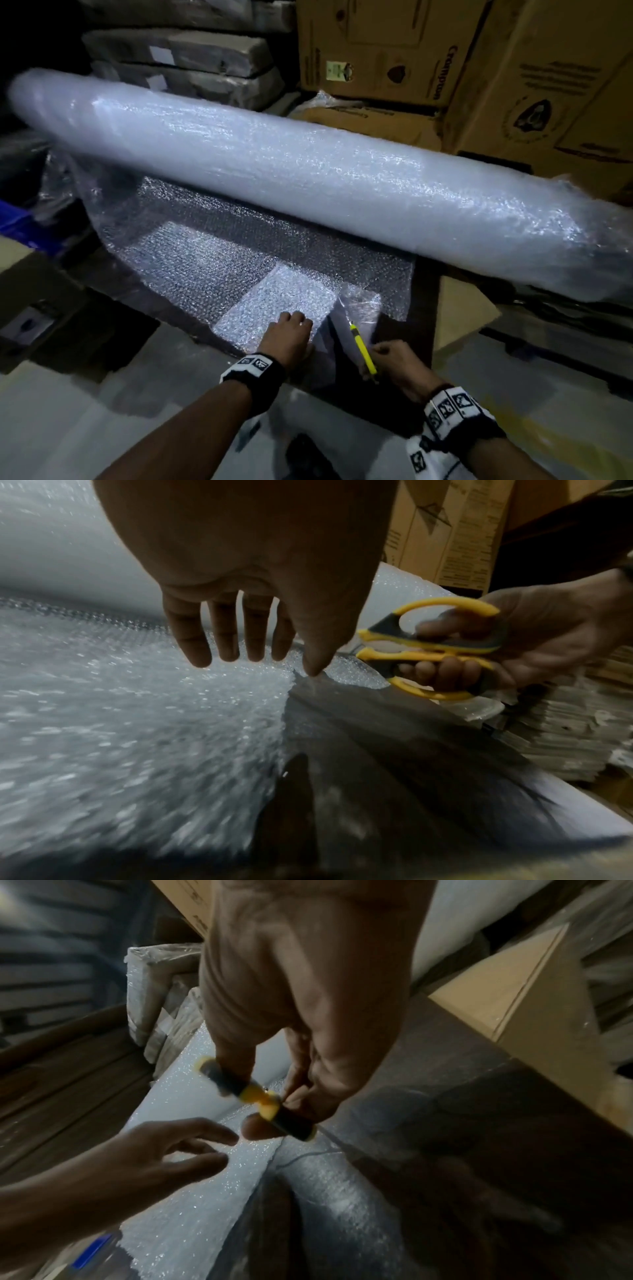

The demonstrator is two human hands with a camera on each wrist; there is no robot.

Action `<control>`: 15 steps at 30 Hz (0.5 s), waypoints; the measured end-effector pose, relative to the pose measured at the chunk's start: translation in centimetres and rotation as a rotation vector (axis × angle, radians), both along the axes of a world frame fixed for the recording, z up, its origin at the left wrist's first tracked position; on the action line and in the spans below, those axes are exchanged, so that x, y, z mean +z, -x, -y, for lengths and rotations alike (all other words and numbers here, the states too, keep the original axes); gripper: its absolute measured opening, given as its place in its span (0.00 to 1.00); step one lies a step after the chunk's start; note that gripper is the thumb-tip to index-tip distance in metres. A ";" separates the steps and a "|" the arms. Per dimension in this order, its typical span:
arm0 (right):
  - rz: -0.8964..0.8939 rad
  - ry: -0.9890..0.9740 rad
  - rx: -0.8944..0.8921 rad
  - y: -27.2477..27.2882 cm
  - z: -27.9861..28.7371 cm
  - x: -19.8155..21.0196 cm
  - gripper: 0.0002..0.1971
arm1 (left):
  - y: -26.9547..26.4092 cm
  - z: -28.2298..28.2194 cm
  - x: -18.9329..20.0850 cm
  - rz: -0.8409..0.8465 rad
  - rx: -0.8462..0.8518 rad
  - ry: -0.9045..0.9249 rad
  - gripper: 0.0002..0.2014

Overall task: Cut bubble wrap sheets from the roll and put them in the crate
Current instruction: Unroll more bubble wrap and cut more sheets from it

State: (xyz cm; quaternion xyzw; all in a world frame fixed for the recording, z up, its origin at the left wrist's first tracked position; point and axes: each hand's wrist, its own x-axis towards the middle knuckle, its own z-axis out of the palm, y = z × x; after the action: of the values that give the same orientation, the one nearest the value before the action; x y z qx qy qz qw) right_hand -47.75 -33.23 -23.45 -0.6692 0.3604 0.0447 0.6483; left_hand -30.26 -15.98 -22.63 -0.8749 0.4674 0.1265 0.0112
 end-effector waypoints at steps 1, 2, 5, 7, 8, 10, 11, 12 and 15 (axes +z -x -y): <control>0.029 -0.064 -0.031 -0.6 0.2 0.4 0.11 | -0.2 1.2 -0.2 0.011 0.025 0.002 0.22; 0.049 -0.110 -0.058 -1.1 0.6 0.8 0.09 | -0.4 2.6 -0.6 0.020 0.051 0.000 0.22; 0.062 -0.225 -0.090 -1.9 2.7 1.5 0.05 | -0.9 5.7 -2.0 0.023 0.139 -0.021 0.21; 0.007 -0.320 -0.106 -2.3 4.2 2.0 0.08 | -1.1 6.7 -2.7 0.015 0.192 -0.028 0.20; -0.037 -0.363 -0.095 -2.6 4.9 2.2 0.09 | -1.2 7.1 -3.1 0.012 0.220 -0.027 0.20; -0.135 -0.417 -0.061 -3.4 6.0 2.5 0.11 | -1.1 7.5 -3.6 -0.022 0.266 -0.035 0.19; -0.173 -0.421 -0.042 -3.6 6.4 2.4 0.12 | -1.0 7.6 -3.7 -0.033 0.276 -0.035 0.19; -0.204 -0.420 -0.015 -3.9 6.9 2.3 0.12 | -1.0 7.7 -3.8 -0.041 0.287 -0.031 0.19; -0.261 -0.426 0.098 -4.6 8.5 2.0 0.16 | -0.9 8.2 -3.9 -0.062 0.335 -0.007 0.17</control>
State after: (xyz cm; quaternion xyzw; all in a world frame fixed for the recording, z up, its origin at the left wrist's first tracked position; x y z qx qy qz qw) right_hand -43.19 -41.77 -21.42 -0.5227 0.3906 0.2369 0.7198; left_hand -29.33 -24.16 -26.56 -0.9361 0.3148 0.1554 -0.0214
